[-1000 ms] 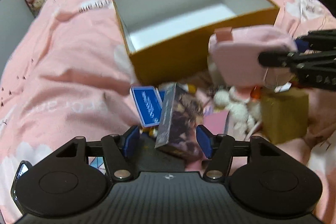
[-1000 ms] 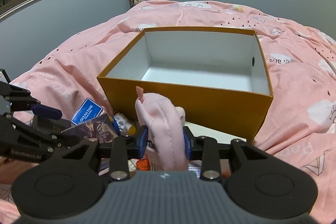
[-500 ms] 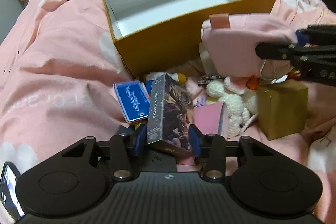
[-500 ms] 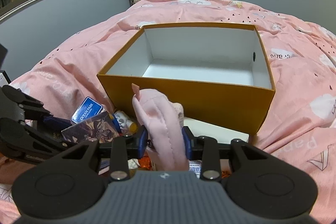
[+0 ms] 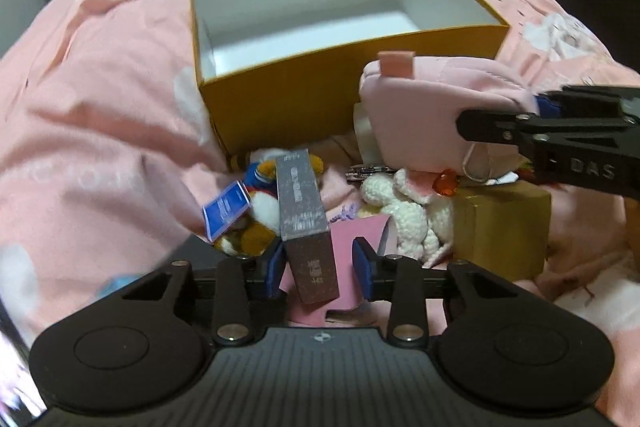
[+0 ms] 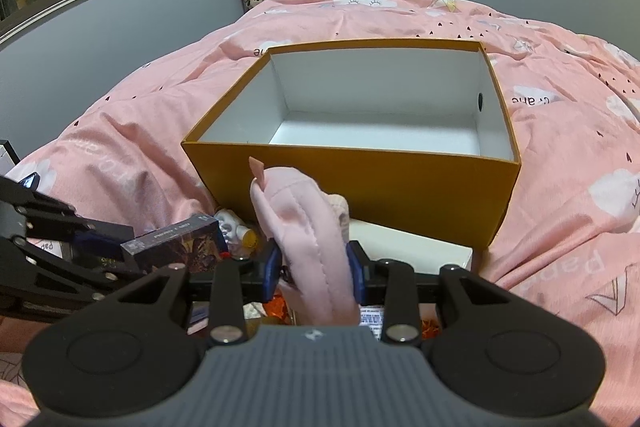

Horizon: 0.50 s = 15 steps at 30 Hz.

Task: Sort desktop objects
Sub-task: 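Lift the pink pouch with the right tool while the left tool grasps the dark card box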

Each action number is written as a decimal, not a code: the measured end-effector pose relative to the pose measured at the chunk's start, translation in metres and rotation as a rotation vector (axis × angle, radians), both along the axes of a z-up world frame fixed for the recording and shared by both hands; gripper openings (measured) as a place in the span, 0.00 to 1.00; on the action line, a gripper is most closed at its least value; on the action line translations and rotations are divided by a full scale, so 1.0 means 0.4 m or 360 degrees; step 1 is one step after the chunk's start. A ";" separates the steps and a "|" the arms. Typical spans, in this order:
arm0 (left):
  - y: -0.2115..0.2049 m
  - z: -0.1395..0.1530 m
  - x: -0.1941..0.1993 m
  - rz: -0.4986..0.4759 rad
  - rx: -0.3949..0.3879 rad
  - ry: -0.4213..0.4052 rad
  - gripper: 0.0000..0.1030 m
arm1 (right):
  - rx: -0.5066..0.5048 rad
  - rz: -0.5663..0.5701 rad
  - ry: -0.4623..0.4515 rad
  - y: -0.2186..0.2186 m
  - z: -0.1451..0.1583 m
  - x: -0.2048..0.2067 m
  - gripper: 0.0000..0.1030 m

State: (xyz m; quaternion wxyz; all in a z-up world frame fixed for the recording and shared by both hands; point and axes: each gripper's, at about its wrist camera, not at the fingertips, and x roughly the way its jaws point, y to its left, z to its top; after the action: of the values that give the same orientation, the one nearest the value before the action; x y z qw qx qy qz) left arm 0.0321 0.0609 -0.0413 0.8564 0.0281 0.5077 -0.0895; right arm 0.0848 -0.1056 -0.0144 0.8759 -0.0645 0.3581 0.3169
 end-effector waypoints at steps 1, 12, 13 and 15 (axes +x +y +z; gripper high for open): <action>-0.007 -0.008 -0.003 0.0004 0.0020 0.0000 0.37 | 0.0002 -0.0001 0.0002 -0.002 0.000 0.000 0.36; -0.001 0.028 -0.022 0.0065 0.0043 -0.0081 0.26 | 0.0054 -0.0022 0.0015 -0.030 0.017 -0.021 0.29; 0.004 0.038 -0.021 0.0074 0.0020 -0.0098 0.26 | 0.0079 -0.0024 0.0013 -0.036 0.024 -0.020 0.27; 0.014 0.052 -0.014 0.0095 -0.0010 -0.0130 0.25 | 0.0122 -0.0031 0.0007 -0.043 0.040 -0.015 0.25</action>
State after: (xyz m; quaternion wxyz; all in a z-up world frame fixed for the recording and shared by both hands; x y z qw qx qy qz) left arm 0.0266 0.0663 -0.0207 0.8788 0.0138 0.4726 -0.0643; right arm 0.0788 -0.1229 0.0014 0.8800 -0.0266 0.3483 0.3219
